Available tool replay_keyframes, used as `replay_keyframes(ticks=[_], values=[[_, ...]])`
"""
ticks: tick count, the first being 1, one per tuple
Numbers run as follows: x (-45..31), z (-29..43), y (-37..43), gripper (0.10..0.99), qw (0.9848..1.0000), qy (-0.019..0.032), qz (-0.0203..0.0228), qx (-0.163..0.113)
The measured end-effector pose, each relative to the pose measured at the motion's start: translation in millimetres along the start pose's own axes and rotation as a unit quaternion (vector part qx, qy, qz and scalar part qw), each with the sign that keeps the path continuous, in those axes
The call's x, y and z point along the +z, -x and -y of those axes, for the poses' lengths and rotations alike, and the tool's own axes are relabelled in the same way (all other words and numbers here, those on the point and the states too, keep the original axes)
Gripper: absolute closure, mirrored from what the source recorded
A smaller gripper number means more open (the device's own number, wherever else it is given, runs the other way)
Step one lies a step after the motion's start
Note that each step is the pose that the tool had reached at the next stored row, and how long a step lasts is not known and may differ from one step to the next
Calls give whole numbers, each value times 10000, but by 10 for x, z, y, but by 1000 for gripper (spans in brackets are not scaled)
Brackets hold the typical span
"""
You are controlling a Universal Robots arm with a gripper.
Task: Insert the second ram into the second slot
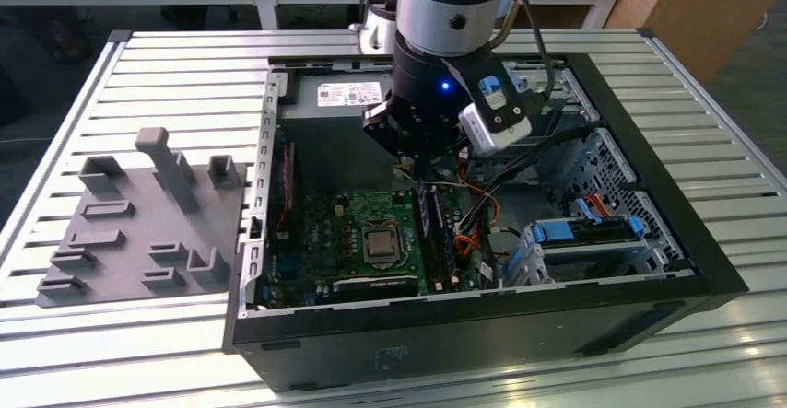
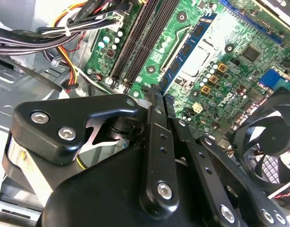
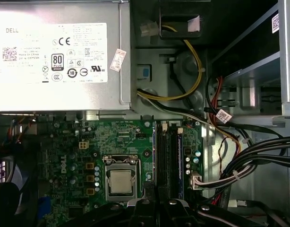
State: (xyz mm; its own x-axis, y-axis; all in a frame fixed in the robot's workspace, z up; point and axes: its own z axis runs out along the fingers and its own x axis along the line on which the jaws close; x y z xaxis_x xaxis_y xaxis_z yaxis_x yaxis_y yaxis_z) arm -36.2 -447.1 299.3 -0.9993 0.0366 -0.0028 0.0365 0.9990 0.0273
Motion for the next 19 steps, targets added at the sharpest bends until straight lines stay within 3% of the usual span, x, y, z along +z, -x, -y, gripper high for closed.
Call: replay_keyframes(ticks=[3, 8, 19], values=[[20, 1, 1, 949, 10000, -15, 0, 0], [50, 2, 1, 949, 9999, -133, 5, -1], [100, 6, 0, 949, 9999, -132, 4, 0]])
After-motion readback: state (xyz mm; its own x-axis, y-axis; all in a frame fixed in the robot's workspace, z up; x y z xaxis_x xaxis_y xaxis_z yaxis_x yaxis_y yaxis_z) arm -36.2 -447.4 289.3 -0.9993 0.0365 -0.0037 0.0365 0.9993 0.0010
